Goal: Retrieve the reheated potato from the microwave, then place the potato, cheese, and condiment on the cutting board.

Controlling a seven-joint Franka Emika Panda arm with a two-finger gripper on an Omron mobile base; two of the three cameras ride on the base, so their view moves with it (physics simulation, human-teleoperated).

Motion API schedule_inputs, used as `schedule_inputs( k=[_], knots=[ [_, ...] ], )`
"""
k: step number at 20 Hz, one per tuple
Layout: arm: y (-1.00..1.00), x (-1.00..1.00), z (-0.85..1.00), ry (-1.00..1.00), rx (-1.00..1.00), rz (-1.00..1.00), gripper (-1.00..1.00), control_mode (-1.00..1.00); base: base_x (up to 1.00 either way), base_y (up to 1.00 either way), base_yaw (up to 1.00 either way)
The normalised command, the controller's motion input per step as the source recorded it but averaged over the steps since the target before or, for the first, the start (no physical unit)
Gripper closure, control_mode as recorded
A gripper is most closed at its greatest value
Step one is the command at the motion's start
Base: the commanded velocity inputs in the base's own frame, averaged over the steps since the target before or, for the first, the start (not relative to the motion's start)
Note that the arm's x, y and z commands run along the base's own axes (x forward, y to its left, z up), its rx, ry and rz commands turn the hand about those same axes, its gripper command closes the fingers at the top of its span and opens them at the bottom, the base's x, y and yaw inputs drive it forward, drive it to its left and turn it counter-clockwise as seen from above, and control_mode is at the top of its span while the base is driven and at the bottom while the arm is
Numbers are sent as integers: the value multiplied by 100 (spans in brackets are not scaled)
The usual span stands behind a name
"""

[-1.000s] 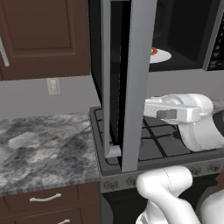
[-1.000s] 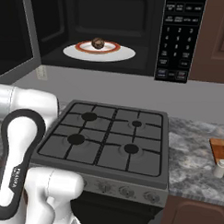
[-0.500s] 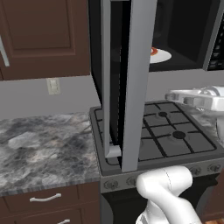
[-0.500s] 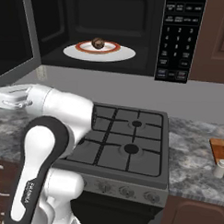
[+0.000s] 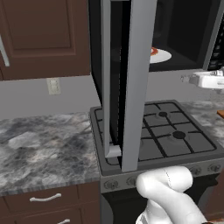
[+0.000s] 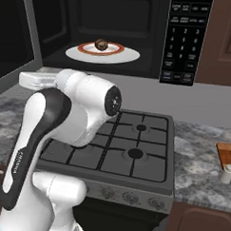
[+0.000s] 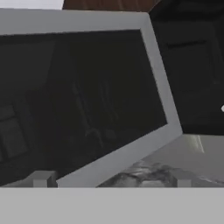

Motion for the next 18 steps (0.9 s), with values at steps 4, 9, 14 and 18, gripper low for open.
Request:
schedule_inputs(
  k=[4, 9, 14, 18],
  knots=[
    [-38, 84, 12, 0, -31, -44, -100, -100, 0, 0, 0],
    [-26, 86, 1, 0, -26, -40, -100, -100, 0, 0, 0],
    [-2, 74, 0, 1, -8, -27, -100, -100, 0, 0, 0],
    [5, 69, 0, 1, 0, -18, -100, -100, 0, 0, 0]
  ],
)
